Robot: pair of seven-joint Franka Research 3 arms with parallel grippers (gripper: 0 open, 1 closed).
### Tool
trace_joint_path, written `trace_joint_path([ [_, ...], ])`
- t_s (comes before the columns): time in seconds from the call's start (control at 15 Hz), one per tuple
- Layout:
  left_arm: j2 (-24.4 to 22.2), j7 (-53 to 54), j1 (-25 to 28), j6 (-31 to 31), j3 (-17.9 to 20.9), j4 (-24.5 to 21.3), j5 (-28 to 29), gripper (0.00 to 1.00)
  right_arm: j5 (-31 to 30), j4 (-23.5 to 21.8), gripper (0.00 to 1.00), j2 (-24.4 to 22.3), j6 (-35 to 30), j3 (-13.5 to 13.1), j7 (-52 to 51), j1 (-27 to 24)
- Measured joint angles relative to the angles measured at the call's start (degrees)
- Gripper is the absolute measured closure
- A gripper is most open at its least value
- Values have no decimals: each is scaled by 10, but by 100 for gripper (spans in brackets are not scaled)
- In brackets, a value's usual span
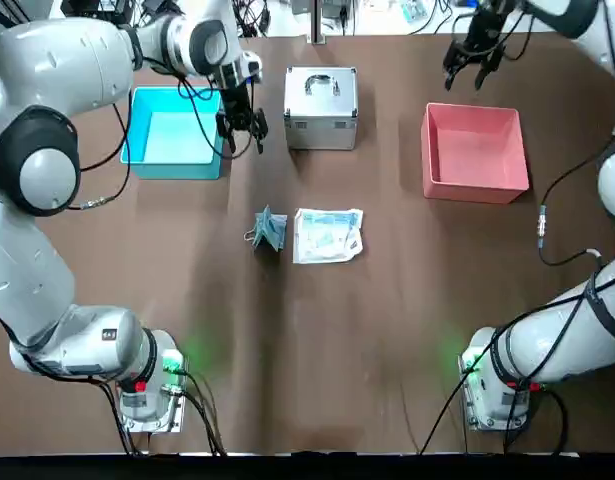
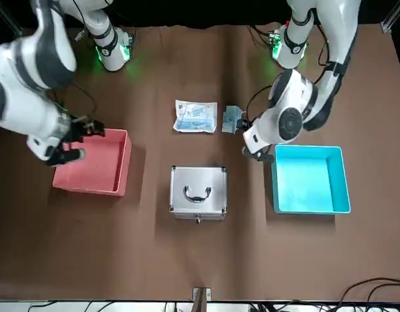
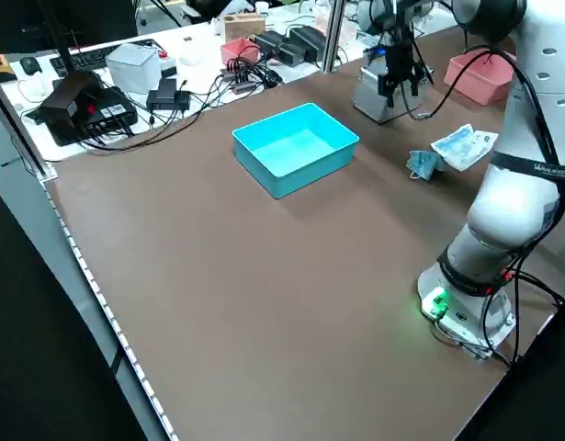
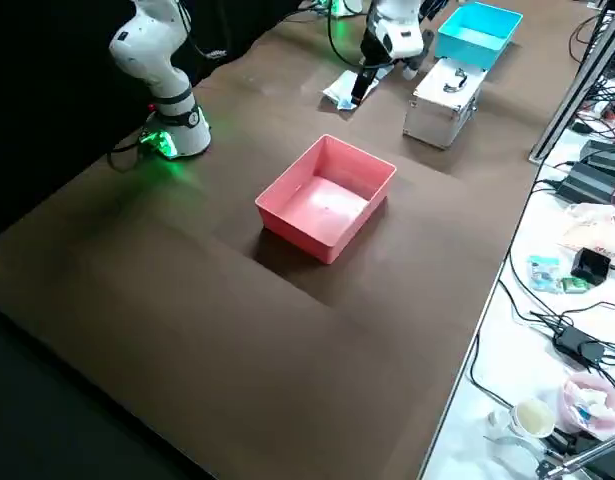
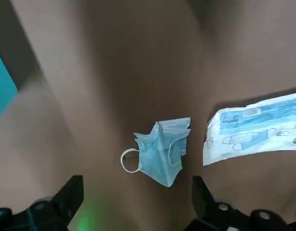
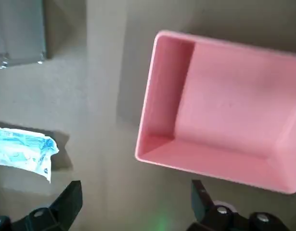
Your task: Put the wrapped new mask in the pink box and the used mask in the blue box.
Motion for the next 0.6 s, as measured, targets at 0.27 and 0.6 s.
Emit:
trace_joint_path([
  [0.27,-1,-69,0,76,-26,-84,0,3,27,-6,0,50,7,1,72,41],
  [0.6,1,-127,-38,190,-42,-203,0,6,120,-24,0,88,10,1,126,72],
])
